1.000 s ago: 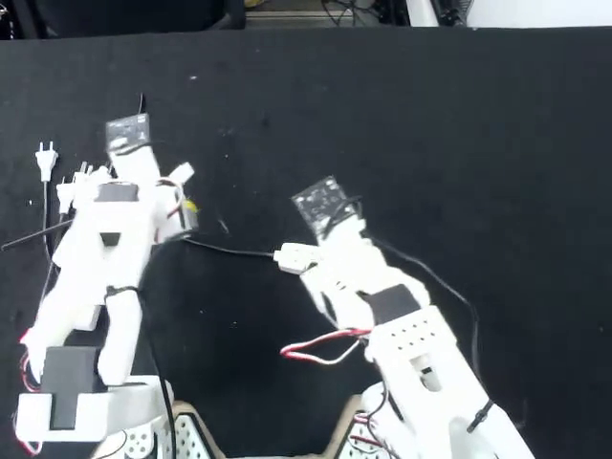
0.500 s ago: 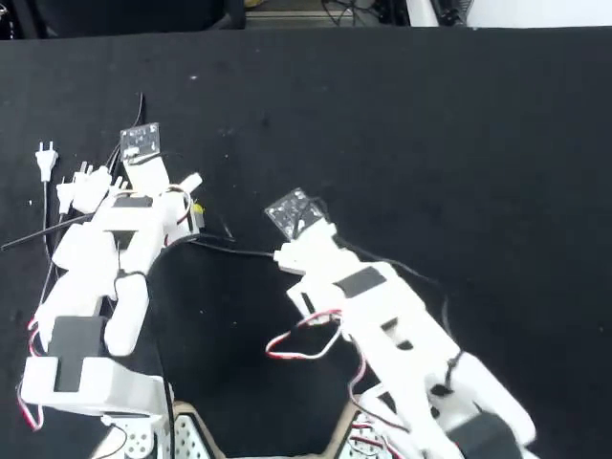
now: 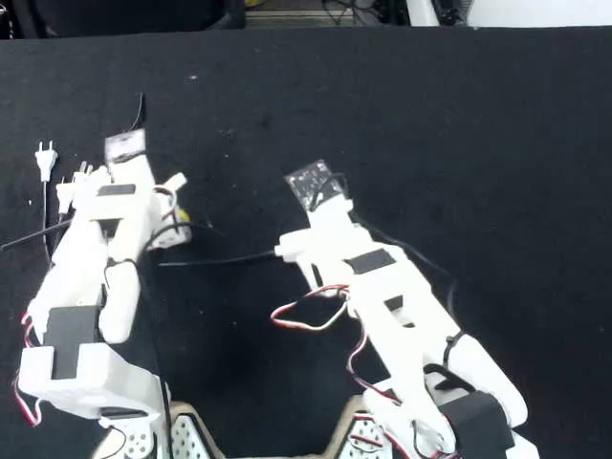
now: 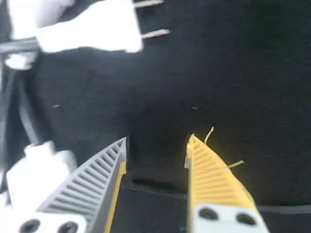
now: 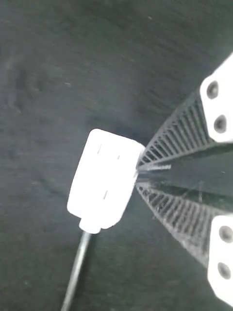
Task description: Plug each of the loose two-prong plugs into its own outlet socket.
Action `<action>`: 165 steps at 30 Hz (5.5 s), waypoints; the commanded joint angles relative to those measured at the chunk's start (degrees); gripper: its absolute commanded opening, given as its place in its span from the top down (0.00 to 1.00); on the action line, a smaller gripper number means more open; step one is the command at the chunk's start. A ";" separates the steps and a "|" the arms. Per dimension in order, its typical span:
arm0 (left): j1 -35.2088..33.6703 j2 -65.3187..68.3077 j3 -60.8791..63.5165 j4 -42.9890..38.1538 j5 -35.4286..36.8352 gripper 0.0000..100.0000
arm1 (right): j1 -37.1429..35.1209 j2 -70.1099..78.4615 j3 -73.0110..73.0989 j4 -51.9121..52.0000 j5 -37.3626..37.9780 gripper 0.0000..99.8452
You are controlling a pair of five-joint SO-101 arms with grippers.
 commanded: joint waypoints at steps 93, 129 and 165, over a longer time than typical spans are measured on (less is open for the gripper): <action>-37.58 47.30 -90.15 50.73 -6.95 0.80 | 3.08 -10.33 7.52 -6.86 0.00 0.99; -37.67 50.29 -86.02 48.44 16.79 0.80 | 3.16 -10.33 7.43 -7.03 0.00 0.99; -34.86 51.69 -93.05 51.16 21.71 0.97 | 3.16 -10.33 7.52 -7.03 0.00 0.99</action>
